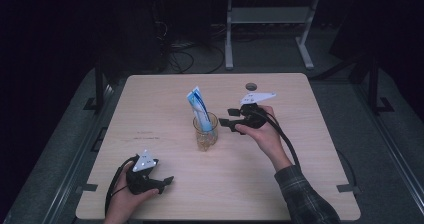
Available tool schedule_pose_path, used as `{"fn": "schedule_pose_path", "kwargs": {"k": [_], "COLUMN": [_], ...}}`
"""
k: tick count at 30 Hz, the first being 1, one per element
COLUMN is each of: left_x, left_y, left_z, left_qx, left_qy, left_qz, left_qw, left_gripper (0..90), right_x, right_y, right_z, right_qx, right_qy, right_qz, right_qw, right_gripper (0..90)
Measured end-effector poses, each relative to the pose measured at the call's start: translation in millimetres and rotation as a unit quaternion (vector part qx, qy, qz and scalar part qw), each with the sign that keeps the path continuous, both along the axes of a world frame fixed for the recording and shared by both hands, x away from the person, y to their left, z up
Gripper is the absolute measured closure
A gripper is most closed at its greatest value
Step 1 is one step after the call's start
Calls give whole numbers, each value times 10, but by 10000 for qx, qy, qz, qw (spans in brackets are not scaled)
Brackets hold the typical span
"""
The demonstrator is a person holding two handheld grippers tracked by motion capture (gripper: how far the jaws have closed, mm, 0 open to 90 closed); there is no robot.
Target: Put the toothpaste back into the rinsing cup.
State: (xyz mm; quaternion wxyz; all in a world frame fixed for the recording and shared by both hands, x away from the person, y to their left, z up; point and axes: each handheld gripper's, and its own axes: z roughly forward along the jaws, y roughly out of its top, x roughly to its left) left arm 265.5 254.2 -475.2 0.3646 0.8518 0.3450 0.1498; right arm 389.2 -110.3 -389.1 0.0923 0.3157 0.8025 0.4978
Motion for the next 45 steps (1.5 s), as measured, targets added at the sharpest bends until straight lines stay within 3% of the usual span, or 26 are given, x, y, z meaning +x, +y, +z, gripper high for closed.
{"fn": "schedule_pose_path", "kwargs": {"k": [17, 32, 45], "left_x": [0, 0, -7], "left_y": [1, 1, 4], "left_z": [0, 0, 1], "left_qx": [5, 5, 5], "left_qy": [1, 0, 1], "left_qz": [2, 7, 23], "left_qw": [10000, 10000, 10000], "left_gripper": [143, 143, 143], "right_x": [-234, -411, -632], "right_y": [-456, -672, -978], "right_z": [-231, -329, -420], "right_qx": [-41, -135, -139], "right_qy": [138, 156, 248], "right_qz": [-321, -401, -631], "right_qw": [9994, 9990, 9976], "right_gripper": [426, 421, 393]}}
